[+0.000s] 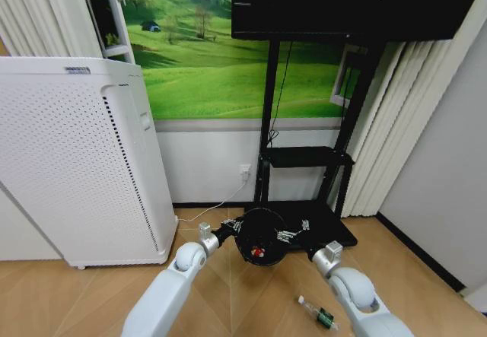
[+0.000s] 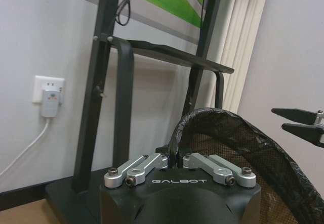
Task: Pick up the trash bin and place the garbage on the floor into it.
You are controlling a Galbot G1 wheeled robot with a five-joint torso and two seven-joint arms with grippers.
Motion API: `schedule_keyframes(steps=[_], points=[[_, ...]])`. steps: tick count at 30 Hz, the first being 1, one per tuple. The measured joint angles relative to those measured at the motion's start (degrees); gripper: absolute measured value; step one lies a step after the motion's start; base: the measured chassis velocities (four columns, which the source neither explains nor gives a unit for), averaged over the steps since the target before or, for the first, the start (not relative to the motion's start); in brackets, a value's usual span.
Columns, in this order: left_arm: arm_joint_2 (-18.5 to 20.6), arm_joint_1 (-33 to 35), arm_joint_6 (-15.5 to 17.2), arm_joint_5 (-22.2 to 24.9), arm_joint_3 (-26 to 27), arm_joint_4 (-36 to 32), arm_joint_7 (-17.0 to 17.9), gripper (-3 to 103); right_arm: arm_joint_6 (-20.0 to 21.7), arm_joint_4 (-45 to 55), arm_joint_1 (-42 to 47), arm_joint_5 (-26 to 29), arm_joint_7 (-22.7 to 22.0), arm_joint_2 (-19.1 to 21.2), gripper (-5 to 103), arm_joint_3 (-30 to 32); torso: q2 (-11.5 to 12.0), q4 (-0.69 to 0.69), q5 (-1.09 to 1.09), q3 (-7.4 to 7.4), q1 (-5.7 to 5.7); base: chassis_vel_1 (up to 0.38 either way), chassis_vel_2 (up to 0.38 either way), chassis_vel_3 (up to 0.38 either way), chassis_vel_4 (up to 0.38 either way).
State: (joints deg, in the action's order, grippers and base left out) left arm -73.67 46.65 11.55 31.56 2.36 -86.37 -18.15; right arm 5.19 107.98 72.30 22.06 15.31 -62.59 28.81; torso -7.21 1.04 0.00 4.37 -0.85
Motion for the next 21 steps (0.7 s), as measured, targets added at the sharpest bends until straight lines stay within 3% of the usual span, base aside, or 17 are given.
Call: schedule_keyframes(steps=[21], points=[[-0.27, -0.53, 0.13, -0.15, -0.37, 0.55, 0.12, 8, -0.88, -1.13, -0.32, 0.89, 0.63, 0.12, 100, -0.24, 0.00, 0.00, 0.00, 0.00, 0.00, 0.020, -0.147, -0.014, 0.130]])
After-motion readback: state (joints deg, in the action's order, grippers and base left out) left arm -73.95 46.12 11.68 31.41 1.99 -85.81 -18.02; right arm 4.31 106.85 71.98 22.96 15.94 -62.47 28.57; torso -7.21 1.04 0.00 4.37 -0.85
